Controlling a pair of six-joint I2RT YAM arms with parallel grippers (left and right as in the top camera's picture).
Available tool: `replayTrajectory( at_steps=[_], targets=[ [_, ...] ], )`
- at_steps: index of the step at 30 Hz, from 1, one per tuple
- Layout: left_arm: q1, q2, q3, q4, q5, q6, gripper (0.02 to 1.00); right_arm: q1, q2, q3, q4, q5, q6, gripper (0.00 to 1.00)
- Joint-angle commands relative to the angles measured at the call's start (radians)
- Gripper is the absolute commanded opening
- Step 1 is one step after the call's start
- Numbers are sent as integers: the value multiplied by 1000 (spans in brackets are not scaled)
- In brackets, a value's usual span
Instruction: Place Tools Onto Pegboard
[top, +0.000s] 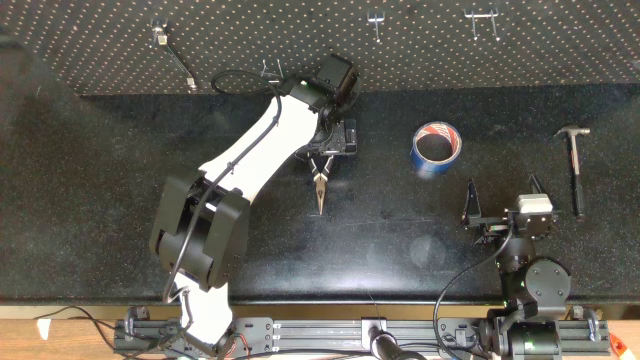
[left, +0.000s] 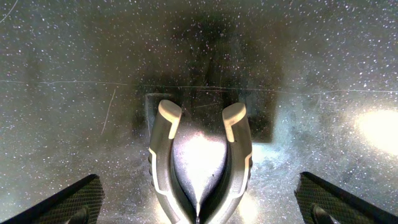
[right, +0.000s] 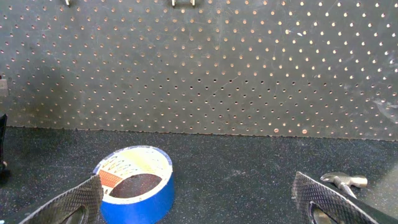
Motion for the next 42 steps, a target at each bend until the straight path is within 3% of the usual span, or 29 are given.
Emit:
replayTrajectory(
  at_steps=[1,42],
  targets=[
    [5,27,-6,-4,6,-11,996,6,-11,-4,-3,9,-11,996],
    [12,45,-59,64,64,-11,996,6,-11,-4,-3,9,-11,996]
  ],
)
